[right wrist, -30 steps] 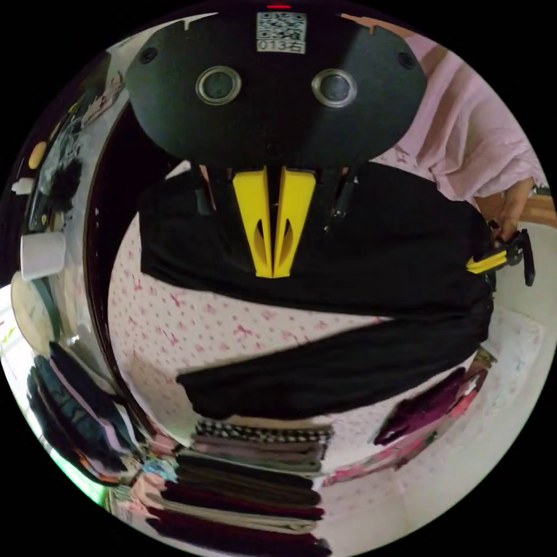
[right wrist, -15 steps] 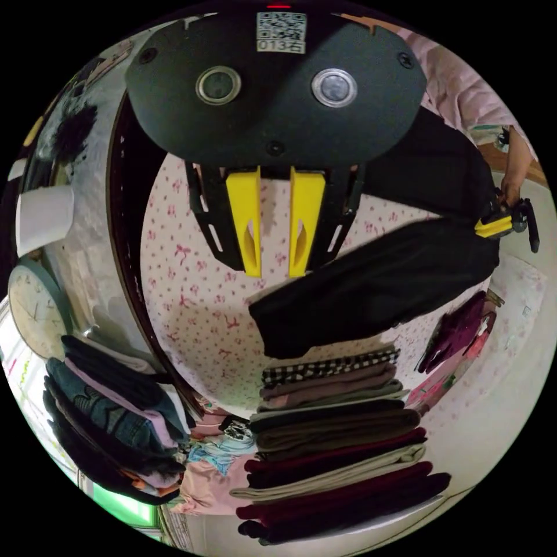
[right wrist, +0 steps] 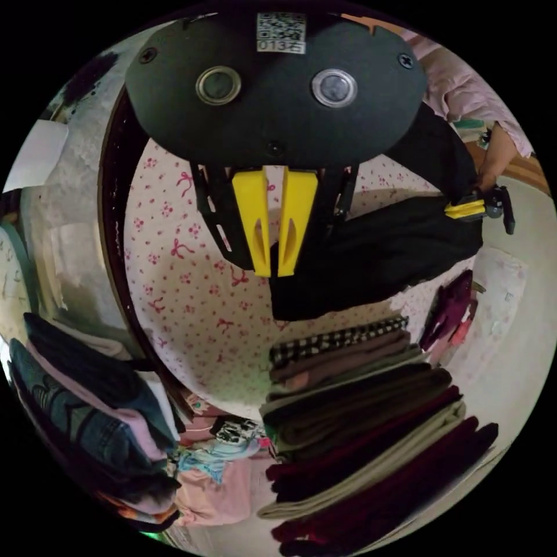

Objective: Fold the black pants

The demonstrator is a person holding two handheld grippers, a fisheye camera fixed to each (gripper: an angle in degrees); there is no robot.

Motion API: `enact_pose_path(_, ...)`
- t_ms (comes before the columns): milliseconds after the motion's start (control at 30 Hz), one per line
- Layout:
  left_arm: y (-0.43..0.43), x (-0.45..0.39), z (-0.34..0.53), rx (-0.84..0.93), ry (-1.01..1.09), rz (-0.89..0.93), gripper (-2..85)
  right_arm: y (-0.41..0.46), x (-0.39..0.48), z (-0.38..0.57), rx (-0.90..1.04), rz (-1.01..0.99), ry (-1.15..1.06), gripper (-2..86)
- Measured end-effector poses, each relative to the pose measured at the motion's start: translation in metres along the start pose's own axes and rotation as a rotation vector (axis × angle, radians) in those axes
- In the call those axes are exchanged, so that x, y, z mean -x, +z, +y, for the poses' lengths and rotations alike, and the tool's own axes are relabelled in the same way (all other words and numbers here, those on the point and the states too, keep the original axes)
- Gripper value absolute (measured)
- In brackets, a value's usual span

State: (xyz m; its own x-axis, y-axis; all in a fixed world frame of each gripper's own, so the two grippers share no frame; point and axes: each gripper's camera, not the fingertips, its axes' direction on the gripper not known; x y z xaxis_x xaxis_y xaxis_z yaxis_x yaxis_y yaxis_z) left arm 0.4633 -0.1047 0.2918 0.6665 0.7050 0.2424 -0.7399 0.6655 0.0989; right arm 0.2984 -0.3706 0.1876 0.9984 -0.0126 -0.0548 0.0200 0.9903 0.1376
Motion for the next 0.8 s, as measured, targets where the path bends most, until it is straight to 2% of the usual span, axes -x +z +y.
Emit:
enact_pose_path(133, 0.012, -0.012, -0.015, -0.002, -0.015, 0.017, 1.7, 0.015, -0.036, 0.016, 0.134, 0.025, -0.05, 4.3)
enact_pose_path(233, 0.009, -0.024, -0.021, -0.014, -0.012, -0.008, 2.2, -0.009, -0.064, 0.028, 0.092, -0.011, 0.002, 5.8)
enact_pose_path(333, 0.001, -0.041, -0.022, -0.085, 0.013, 0.053, 3.6, -0.059, -0.081, 0.055, -0.016, -0.009, -0.04, 5.8)
enact_pose_path(400, 0.0, -0.058, -0.024, -0.1, 0.056, 0.078, 4.6, -0.088, -0.094, 0.087, 0.009, -0.033, -0.099, 6.3)
enact_pose_path(600, 0.021, -0.121, -0.037, -0.034, 0.266, 0.013, 7.5, -0.117, -0.129, 0.177, 0.114, -0.052, -0.075, 8.3)
enact_pose_path(800, 0.044, -0.148, -0.05, 0.048, 0.305, -0.032, 6.2, -0.112, -0.146, 0.214, 0.147, -0.088, -0.061, 6.6)
